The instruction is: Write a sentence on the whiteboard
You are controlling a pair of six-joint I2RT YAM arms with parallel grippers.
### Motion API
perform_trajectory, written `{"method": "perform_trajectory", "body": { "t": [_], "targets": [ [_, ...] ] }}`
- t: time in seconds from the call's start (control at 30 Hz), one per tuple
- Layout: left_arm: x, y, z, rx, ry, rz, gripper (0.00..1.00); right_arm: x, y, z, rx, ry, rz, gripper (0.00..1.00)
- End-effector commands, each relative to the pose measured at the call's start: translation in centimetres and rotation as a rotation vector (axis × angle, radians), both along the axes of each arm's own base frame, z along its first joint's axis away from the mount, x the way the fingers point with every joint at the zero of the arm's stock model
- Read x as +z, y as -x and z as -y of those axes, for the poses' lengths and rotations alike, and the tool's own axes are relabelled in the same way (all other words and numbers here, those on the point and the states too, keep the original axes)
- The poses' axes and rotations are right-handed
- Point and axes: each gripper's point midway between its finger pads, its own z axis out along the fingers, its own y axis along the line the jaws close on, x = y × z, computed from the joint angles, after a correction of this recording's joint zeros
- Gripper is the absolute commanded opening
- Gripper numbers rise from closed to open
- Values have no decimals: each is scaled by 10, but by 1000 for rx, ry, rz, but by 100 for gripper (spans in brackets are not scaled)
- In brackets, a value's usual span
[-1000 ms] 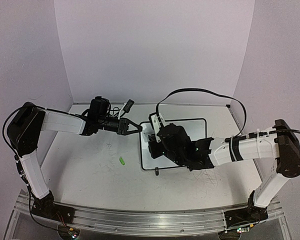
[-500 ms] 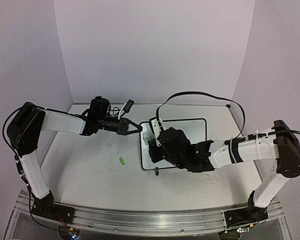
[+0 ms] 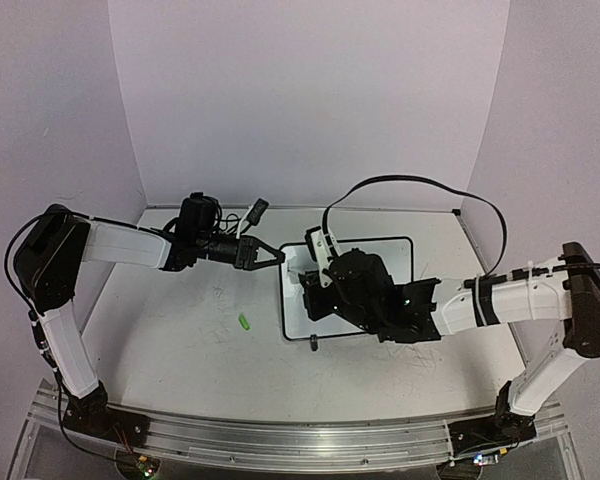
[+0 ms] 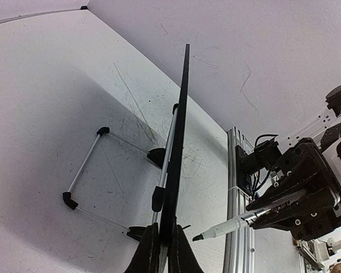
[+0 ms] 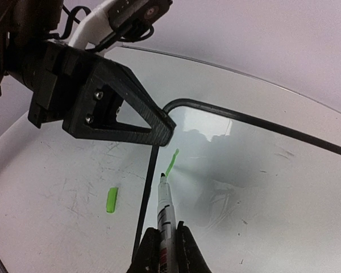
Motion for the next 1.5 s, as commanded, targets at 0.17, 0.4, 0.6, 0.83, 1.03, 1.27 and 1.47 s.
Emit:
{"method": "perform_trajectory", "body": {
  "t": [0.17, 0.4, 0.6, 0.83, 1.03, 1.27, 1.47],
  "targets": [
    [24, 12, 2, -40, 43, 25, 0, 19, -14, -4, -34, -41, 44, 0],
    [24, 12, 2, -41, 43, 25, 0, 15, -17, -5, -36, -30, 42, 0],
    [22, 12, 2, -42, 41, 19, 0, 13, -18, -7, -28, -25, 40, 0],
    [23, 12, 2, -42, 42, 20, 0, 12, -19, -9, -28, -20, 42, 0],
    [24, 13, 3, -45, 44, 22, 0, 9, -21, -7, -43, -11, 38, 0],
    [24, 13, 3, -44, 44, 23, 0, 4, -21, -1, -62, 6, 29, 0],
    [23, 14, 3, -45, 43, 22, 0, 1, -21, 2, -76, 13, 22, 0]
  ]
}}
